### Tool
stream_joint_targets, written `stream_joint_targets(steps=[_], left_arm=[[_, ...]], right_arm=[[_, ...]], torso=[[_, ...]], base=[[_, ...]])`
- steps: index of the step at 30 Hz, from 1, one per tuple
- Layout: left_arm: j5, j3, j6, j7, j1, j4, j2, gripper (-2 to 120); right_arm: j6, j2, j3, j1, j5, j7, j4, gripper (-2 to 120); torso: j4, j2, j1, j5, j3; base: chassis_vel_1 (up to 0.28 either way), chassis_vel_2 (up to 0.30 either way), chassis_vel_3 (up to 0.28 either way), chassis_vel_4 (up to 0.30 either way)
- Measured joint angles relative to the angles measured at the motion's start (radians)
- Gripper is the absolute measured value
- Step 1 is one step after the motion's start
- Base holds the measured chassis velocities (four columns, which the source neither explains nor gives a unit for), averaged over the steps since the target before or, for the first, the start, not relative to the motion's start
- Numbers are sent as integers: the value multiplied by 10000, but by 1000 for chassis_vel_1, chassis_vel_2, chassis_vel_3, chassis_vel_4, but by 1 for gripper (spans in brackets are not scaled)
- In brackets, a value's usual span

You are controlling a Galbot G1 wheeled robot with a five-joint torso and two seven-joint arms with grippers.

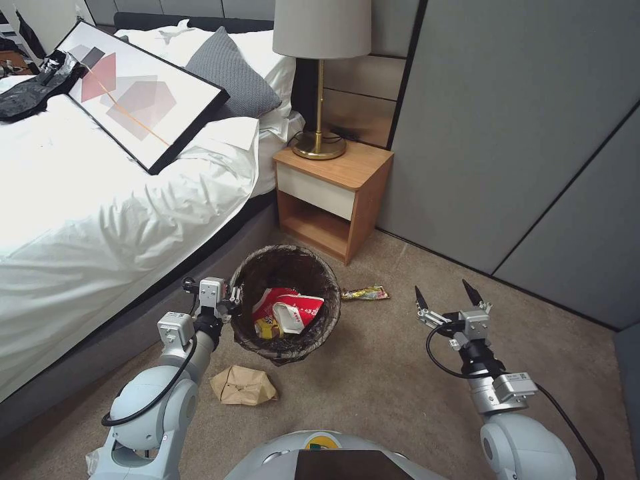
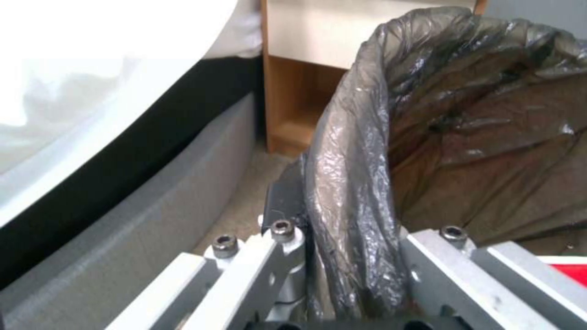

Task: Pick up the trash bin, then pick up the garbage from the floor and place it into the trash bin.

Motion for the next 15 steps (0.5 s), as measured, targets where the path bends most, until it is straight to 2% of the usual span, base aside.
stream_joint_targets(steps=[15], left_arm=[[-1, -3, -120, -26, 6, 36, -7, 7]], right_arm=[[82, 73, 113, -55, -16, -13, -128, 100]], torso=[[-1, 0, 0, 0, -1]], base=[[-7, 7, 8, -6]])
